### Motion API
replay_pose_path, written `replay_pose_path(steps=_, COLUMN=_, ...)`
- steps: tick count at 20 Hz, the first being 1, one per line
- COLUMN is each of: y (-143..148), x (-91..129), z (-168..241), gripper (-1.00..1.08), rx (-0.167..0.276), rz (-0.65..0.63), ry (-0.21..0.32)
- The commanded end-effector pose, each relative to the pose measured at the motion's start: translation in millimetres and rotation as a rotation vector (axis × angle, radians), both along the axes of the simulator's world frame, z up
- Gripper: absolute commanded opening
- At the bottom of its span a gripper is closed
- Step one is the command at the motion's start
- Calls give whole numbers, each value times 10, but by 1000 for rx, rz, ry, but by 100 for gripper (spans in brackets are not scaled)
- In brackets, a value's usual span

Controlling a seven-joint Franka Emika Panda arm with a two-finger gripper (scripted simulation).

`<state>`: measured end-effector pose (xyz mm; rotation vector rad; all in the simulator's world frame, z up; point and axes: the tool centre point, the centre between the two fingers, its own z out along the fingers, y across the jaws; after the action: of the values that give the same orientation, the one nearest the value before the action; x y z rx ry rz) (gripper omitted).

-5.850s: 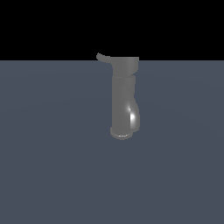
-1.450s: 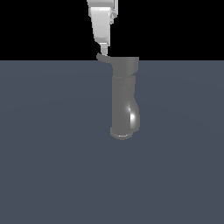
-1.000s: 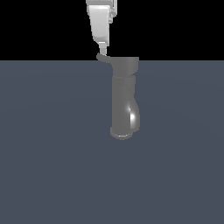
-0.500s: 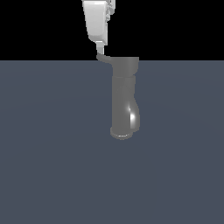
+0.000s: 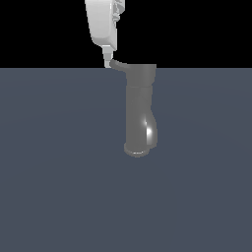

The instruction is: Turn on the faucet by rotating a designated handle.

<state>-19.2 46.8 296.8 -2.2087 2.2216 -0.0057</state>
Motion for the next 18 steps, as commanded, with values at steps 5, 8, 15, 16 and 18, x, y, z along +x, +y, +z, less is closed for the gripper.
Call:
replay_pose_path(steps=5, y=-105, x=-188, z=0, gripper=-100, rx=-2, rz=-4, ry=4)
replay_pose_path(steps=8, y=-150, x=-276, z=-1, gripper=-100, rx=-2, rz=-5, ry=5)
replay_pose_path(steps=15, y=-256, x=-489, z=1, gripper=-100, rx=-3, rz=-6, ry=7)
replay_pose_path(steps=16, y=-272, x=-519, z=0, gripper=-100, rx=-3, rz=-6, ry=7)
replay_pose_path(steps=18, y=-303, x=-580, z=0, gripper=-100, rx=-3, rz=-6, ry=8)
